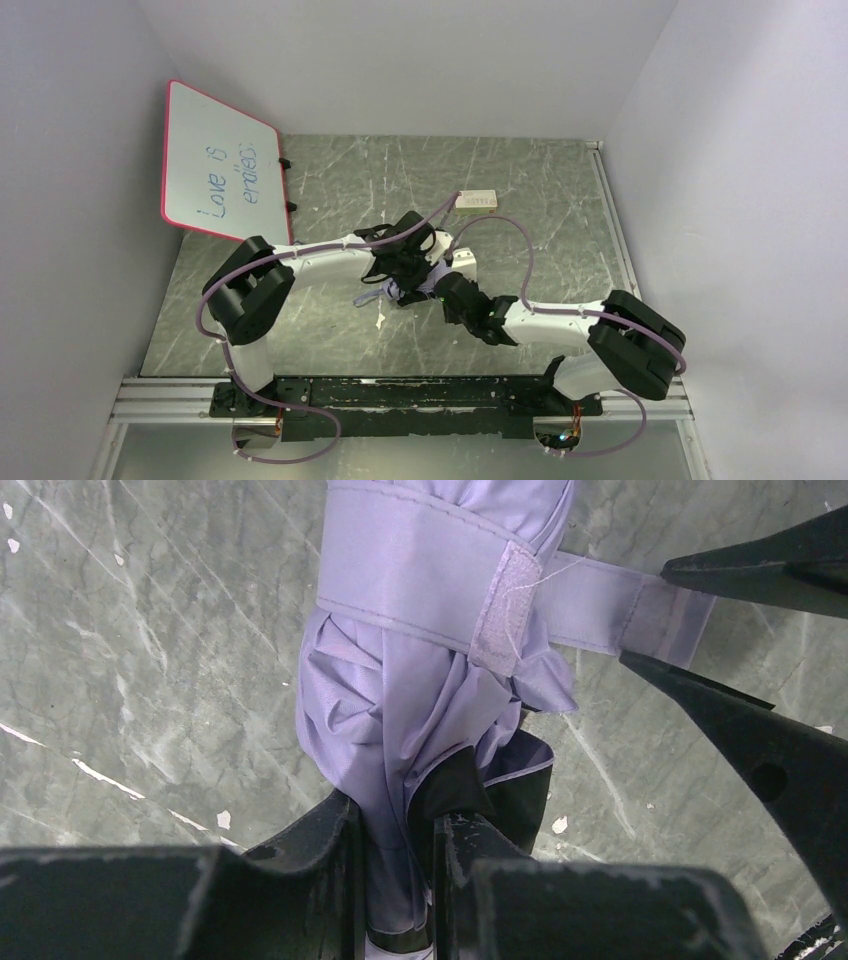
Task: Put away the umbrella
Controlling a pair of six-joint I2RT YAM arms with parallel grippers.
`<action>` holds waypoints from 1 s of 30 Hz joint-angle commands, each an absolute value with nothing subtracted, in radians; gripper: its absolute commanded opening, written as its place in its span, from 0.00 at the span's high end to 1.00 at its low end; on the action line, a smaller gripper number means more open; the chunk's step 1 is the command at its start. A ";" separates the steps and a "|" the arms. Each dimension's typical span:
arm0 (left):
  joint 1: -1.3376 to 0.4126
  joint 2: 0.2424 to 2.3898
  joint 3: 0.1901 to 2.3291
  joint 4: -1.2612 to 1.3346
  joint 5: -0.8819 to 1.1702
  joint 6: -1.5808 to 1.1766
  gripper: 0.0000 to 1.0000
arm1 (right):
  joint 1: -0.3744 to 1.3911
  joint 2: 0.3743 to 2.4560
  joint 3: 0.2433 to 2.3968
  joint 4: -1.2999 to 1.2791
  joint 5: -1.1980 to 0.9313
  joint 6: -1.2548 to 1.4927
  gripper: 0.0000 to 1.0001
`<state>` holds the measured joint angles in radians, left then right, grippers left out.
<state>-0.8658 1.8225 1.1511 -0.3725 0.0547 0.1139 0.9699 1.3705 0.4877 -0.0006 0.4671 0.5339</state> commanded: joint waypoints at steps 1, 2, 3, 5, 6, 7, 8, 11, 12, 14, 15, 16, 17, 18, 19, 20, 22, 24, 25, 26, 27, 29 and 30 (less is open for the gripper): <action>-0.841 1.934 1.071 -0.541 -0.073 0.164 0.95 | 0.964 1.410 0.486 -0.062 0.396 0.552 0.66; -0.840 1.934 1.071 -0.540 -0.072 0.163 0.95 | 0.964 1.412 0.486 -0.062 0.395 0.552 0.68; -0.841 1.934 1.071 -0.540 -0.074 0.165 0.95 | 0.964 1.414 0.487 -0.061 0.392 0.552 0.72; -0.841 1.936 1.070 -0.540 -0.075 0.164 0.95 | 0.963 1.418 0.489 -0.064 0.385 0.554 0.79; -0.840 1.936 1.070 -0.540 -0.075 0.165 0.95 | 0.963 1.420 0.490 -0.066 0.382 0.555 0.83; -0.841 1.937 1.071 -0.541 -0.076 0.165 0.95 | 0.963 1.419 0.491 -0.065 0.375 0.555 0.86; -0.840 1.937 1.070 -0.541 -0.075 0.166 0.95 | 0.963 1.416 0.490 -0.059 0.364 0.549 0.88; -0.840 1.940 1.071 -0.541 -0.076 0.164 0.95 | 0.962 1.390 0.476 -0.021 0.319 0.526 0.90; -0.841 1.940 1.072 -0.541 -0.078 0.164 0.95 | 0.963 1.379 0.472 -0.016 0.303 0.521 0.92; -0.841 1.943 1.072 -0.541 -0.080 0.161 0.95 | 0.963 1.359 0.476 -0.038 0.289 0.531 0.94; -0.840 1.946 1.072 -0.541 -0.083 0.158 0.95 | 0.963 1.348 0.481 -0.060 0.286 0.540 0.95; -0.841 1.947 1.072 -0.541 -0.088 0.155 0.95 | 0.963 1.333 0.484 -0.084 0.281 0.563 0.96; -0.841 1.949 1.072 -0.541 -0.092 0.152 0.95 | 0.963 1.316 0.484 -0.105 0.277 0.576 1.00; -0.841 1.951 1.072 -0.541 -0.096 0.149 0.95 | 0.962 1.299 0.482 -0.124 0.265 0.600 1.00; -0.841 1.950 1.072 -0.540 -0.099 0.147 0.95 | 0.962 1.285 0.481 -0.141 0.248 0.615 1.00; -0.841 1.950 1.071 -0.538 -0.103 0.145 0.95 | 0.963 1.274 0.477 -0.158 0.225 0.628 1.00; -0.840 1.947 1.069 -0.536 -0.109 0.143 0.95 | 0.970 1.243 0.457 -0.191 0.203 0.666 1.00; -0.838 1.945 1.069 -0.535 -0.113 0.139 0.95 | 0.983 1.194 0.426 -0.220 0.190 0.712 1.00; -0.836 1.946 1.069 -0.535 -0.113 0.137 0.95 | 0.987 1.170 0.412 -0.231 0.177 0.729 1.00; -0.833 1.947 1.070 -0.535 -0.115 0.134 0.95 | 0.992 1.154 0.401 -0.246 0.167 0.744 1.00; -0.831 1.950 1.071 -0.535 -0.114 0.131 0.95 | 0.999 1.142 0.392 -0.259 0.156 0.754 1.00; -0.828 1.954 1.075 -0.537 -0.116 0.124 0.95 | 1.033 1.128 0.381 -0.279 0.144 0.781 1.00; -0.828 1.955 1.076 -0.537 -0.119 0.121 0.95 | 1.053 1.126 0.377 -0.283 0.140 0.794 1.00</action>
<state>-0.8749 1.8263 1.1511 -0.3897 0.0639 0.1352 0.9703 1.1564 0.4217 -0.0921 0.3050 0.7036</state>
